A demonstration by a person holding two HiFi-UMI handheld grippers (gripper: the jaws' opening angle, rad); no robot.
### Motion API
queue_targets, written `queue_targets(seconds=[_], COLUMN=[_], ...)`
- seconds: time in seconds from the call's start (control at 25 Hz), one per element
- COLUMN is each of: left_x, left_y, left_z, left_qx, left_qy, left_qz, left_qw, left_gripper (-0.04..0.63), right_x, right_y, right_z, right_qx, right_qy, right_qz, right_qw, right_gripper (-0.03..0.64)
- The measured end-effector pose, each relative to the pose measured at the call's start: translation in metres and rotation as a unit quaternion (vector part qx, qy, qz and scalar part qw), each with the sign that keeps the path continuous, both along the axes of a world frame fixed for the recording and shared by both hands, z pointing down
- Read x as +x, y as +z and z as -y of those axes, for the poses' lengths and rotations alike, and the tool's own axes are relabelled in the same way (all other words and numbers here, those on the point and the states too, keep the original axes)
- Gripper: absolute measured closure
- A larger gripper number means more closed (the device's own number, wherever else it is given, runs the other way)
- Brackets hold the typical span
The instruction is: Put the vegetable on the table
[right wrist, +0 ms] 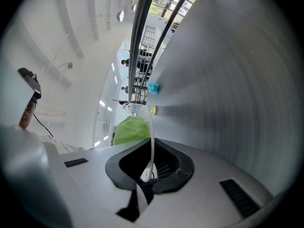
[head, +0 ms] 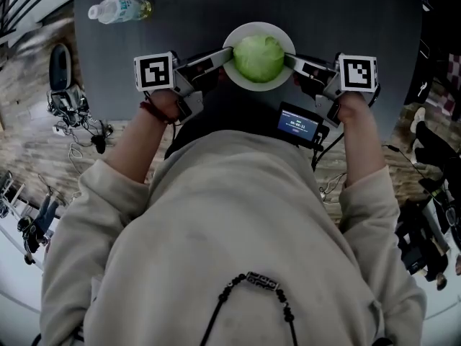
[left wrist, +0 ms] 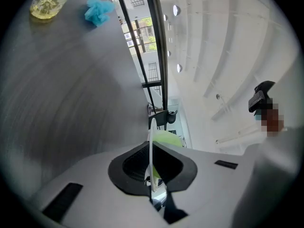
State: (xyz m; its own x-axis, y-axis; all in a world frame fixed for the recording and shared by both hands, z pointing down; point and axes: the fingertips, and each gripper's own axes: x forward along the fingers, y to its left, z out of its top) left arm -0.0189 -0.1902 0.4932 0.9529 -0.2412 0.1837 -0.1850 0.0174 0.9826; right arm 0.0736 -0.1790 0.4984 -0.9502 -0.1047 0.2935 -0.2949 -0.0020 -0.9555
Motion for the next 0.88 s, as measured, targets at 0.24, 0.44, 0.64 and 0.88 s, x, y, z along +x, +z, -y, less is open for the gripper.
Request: queue_targets(seconds=[0.24, 0.44, 0.64, 0.88], left_x=[-0.004, -0.011, -0.011, -0.015], left_y=[0.035, 0.072, 0.095, 0.114], left_z=[-0.007, -0.02, -0.032, -0.041], left_qx=[-0.009, -0.043, -0.06, -0.061], left_qy=[0.015, 0.022, 0.006, -0.003], left_qz=[0.018, 0.052, 0.062, 0.075], left_qw=[0.9997, 0.9975, 0.9962, 0.9954], left_gripper=[0.577, 0.577, 0.577, 0.577], right_x=[-0.005, -0.011, -0.003, -0.006], right_y=[0.032, 0.067, 0.101, 0.116], right_z=[-0.007, -0.017, -0.028, -0.033], right_qx=[-0.015, -0.045, -0.066, -0.065], right_qy=[-0.007, -0.014, -0.014, -0.026], right_qz=[0.021, 0.009, -0.029, -0.032], right_qw=[1.0, 0.999, 0.997, 0.997], right_gripper=[0.591, 0.591, 0.591, 0.591])
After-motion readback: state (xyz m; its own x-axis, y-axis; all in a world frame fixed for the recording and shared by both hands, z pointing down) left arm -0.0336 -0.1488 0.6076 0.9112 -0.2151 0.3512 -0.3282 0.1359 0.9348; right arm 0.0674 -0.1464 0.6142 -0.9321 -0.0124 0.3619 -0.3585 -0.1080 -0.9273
